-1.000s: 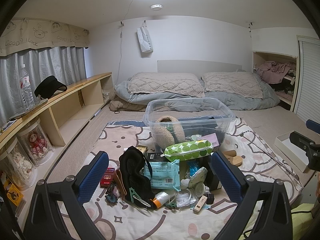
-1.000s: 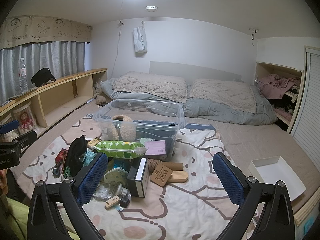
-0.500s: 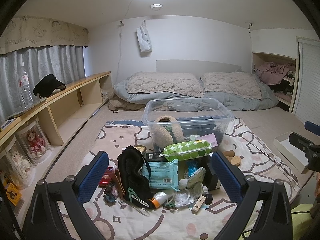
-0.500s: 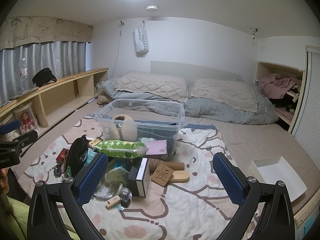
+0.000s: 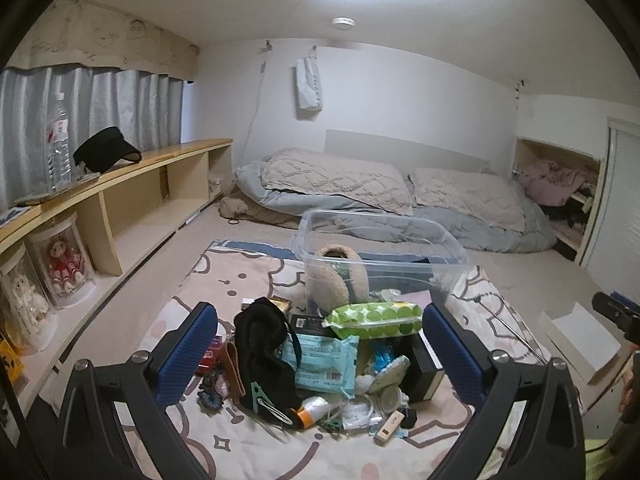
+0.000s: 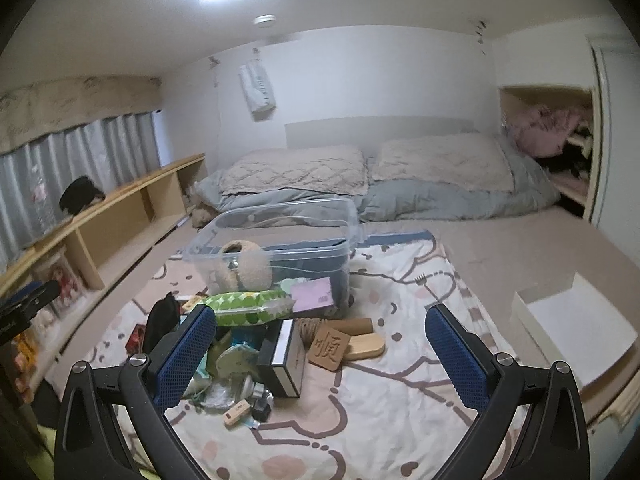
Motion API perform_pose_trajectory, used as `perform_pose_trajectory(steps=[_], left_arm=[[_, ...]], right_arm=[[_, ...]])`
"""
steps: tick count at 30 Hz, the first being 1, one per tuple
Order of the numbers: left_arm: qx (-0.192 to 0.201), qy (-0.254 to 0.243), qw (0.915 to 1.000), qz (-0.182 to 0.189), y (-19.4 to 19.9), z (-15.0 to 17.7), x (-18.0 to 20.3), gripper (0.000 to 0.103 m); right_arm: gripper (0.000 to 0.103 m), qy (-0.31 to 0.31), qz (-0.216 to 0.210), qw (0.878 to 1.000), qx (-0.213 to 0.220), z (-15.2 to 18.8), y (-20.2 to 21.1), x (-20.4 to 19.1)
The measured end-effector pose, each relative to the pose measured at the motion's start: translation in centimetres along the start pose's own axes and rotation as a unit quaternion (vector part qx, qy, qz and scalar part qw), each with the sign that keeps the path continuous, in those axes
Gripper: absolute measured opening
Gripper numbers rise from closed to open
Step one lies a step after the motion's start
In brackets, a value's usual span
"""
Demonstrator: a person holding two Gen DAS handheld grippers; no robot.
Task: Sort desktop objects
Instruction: 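Lower both tools from the room view toward the cluttered blanket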
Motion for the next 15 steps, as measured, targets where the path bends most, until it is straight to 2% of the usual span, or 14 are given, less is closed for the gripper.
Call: perform_pose_trajectory(steps=[6, 15], left_arm=[[0.012, 0.017, 0.9996, -0.020, -0.5, -0.3, -2.1, 0.103], [0.029, 0.035, 0.9980, -0.045, -1.6, -0.1, -4.9, 0.103]], right_arm=[[0.103, -0.040, 0.006, 0.999, 0.003, -0.2, -0.5, 2.5], [0.103, -0.046, 0.033, 0.998, 0.007, 0.1, -2.2, 5.8]])
Point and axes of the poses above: each gripper's, at about its wrist camera, not at the fingertips, and y roughly against the way its jaws point, x to its right, z to its underside, the point moved 6 cm from there along -y, roughly the way its jaws point
